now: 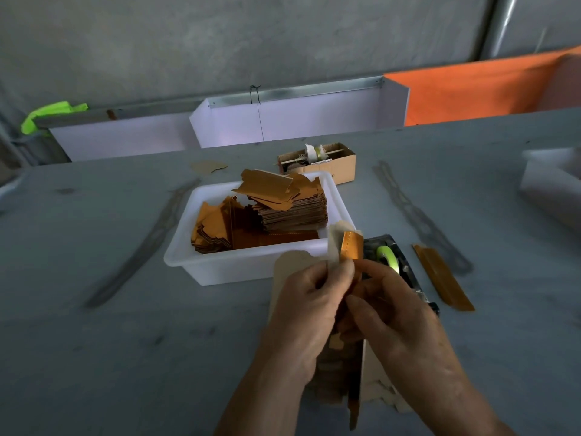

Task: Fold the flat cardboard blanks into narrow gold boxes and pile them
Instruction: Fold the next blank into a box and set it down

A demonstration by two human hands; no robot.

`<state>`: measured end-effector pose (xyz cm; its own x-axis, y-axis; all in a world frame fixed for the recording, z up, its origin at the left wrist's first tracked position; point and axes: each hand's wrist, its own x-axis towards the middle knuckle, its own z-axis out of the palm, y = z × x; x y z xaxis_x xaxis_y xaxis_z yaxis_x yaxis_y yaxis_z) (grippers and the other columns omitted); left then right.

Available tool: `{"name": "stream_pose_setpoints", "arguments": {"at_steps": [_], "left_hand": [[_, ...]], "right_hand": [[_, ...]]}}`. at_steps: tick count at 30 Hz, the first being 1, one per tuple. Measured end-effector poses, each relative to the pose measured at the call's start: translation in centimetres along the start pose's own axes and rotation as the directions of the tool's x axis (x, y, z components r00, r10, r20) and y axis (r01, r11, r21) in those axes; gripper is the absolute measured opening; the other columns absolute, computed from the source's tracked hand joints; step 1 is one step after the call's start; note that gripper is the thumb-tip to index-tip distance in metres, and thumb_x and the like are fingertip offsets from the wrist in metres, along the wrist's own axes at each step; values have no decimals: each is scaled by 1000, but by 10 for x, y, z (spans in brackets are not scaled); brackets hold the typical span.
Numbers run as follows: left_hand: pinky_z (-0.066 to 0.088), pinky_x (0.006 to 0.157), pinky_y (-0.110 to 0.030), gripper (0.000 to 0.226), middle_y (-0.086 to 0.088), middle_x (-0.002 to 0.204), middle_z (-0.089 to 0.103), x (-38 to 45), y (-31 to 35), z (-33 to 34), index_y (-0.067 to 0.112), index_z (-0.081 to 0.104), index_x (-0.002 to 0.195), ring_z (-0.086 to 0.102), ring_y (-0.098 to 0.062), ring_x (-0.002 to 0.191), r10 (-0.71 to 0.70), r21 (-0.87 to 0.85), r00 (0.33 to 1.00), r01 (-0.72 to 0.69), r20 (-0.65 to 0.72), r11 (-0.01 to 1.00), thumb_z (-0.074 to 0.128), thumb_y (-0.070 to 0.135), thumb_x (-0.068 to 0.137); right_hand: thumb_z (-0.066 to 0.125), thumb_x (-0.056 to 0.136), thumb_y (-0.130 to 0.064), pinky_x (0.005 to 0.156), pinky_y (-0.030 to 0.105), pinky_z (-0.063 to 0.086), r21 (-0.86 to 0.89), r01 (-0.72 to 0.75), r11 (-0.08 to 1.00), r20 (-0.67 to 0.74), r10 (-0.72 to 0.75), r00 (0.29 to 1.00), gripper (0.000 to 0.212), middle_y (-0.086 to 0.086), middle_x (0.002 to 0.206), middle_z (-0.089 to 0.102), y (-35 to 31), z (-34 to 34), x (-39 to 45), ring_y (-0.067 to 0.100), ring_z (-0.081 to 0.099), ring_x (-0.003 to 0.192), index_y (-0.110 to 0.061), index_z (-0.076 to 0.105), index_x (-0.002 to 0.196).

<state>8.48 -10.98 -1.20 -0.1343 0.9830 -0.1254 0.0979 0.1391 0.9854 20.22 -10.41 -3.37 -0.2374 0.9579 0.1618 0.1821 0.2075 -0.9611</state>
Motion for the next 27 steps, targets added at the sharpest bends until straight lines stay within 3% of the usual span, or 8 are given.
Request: {"name": "stream_pose_setpoints", "arguments": {"at_steps": [4, 7, 12, 15, 16, 20, 23, 27], "left_hand": [[54, 83, -40, 19, 0, 80, 72, 0, 0, -4, 23, 72, 90, 69, -17, 83, 0, -27, 1000, 0, -5, 1000, 55, 30, 93], [53, 84, -35, 18, 4, 88, 74, -2, 3, -7, 25, 73, 98, 70, -12, 87, -31, -47, 995, 36, 98, 998, 56, 28, 92], [51, 94, -43, 21, 3, 97, 73, -7, 6, -3, 29, 69, 104, 68, -15, 96, -36, 77, 985, 23, 168, 997, 54, 38, 92], [50, 90, -47, 28, -10, 92, 68, -9, 4, 0, 21, 66, 102, 65, -28, 93, -28, 190, 988, -2, 153, 982, 45, 40, 98], [52, 86, -46, 28, -8, 89, 67, -8, 2, 1, 22, 66, 100, 65, -26, 90, -6, 200, 991, -21, 136, 980, 44, 39, 99], [47, 63, -7, 13, 35, 75, 65, -7, 2, 1, 48, 65, 81, 61, 16, 77, 58, 120, 998, -60, 21, 991, 58, 39, 89], [51, 71, -13, 12, 31, 81, 68, -7, -2, 2, 46, 65, 89, 63, 11, 81, 76, 127, 996, -69, -53, 990, 65, 35, 86], [51, 88, -19, 32, 16, 107, 56, -12, -6, 15, 35, 60, 124, 55, -1, 101, 293, 461, 940, -185, -175, 868, 60, 32, 91]], "right_hand": [[66, 76, -34, 63, 27, 56, 16, -62, 998, -145, 64, 987, 31, -12, 79, 66, -1, -6, 2, 6, 66, 71, -32, 56, 105], [63, 57, -54, 73, 36, 55, 133, -131, 982, -205, 157, 966, 51, -5, 81, 68, -3, -11, 4, 12, 66, 79, -28, 60, 100], [66, 67, -36, 82, 48, 54, 396, -238, 887, -14, 265, 964, 31, 10, 87, 73, -4, -13, 7, 29, 69, 87, -17, 71, 91], [62, 77, -23, 73, 40, 52, 475, -275, 836, 16, 304, 952, 17, 11, 85, 72, -1, -14, 8, 24, 70, 81, -14, 72, 88], [60, 81, -20, 72, 38, 52, 489, -280, 826, 21, 310, 951, 16, 11, 85, 72, -1, -14, 8, 23, 71, 80, -13, 71, 90], [59, 83, -20, 75, 41, 55, 508, -280, 814, 7, 322, 947, 16, 10, 90, 73, 0, -13, 8, 24, 71, 83, -17, 70, 94], [61, 82, -21, 75, 42, 55, 492, -278, 825, -26, 333, 943, 14, 6, 88, 74, 0, -12, 8, 23, 71, 83, -22, 70, 92], [62, 86, -15, 71, 38, 53, 449, -285, 847, -62, 348, 935, 10, 8, 82, 73, -3, -10, 8, 24, 69, 76, -19, 71, 87]]}}
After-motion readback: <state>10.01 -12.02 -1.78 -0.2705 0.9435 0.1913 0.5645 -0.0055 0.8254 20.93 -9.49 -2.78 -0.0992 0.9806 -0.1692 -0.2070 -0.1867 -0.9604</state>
